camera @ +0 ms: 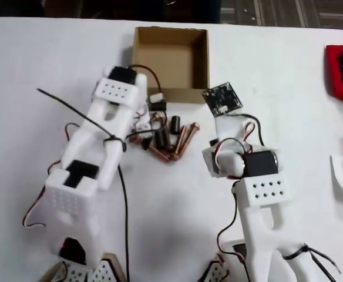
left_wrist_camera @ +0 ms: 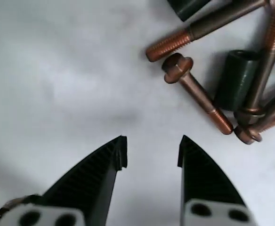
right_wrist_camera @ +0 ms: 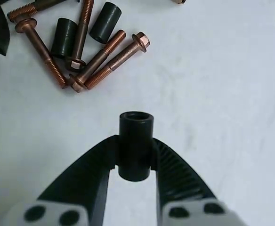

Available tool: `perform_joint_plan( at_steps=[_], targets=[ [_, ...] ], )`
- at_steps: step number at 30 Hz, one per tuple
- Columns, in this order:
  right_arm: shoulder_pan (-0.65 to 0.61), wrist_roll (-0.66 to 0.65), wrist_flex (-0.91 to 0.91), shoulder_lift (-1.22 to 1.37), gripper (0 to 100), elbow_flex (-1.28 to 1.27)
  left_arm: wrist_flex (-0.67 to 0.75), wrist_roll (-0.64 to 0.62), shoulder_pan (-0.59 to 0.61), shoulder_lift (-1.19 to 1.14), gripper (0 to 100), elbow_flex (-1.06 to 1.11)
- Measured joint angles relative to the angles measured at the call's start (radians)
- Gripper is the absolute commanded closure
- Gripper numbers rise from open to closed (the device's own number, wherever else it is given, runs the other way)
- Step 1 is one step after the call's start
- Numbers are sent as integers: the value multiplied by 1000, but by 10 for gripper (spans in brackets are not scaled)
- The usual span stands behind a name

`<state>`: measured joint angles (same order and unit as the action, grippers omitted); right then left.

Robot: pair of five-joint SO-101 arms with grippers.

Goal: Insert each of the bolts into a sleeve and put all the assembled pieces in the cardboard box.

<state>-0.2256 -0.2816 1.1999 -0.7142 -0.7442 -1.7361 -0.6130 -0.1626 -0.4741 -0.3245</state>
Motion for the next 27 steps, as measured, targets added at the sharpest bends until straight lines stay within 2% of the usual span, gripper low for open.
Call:
perform_joint_plan(
  at_steps=[5, 11, 27],
  targets=[
    [2, 0, 0, 0, 978, 0, 84, -152, -2, 0, 801, 0],
    [2, 0, 0, 0, 978, 0, 138, -258, -2, -41, 801, 0],
    [0, 0, 0, 0, 978, 0, 153, -276, -12, -278, 805, -38]
  ],
)
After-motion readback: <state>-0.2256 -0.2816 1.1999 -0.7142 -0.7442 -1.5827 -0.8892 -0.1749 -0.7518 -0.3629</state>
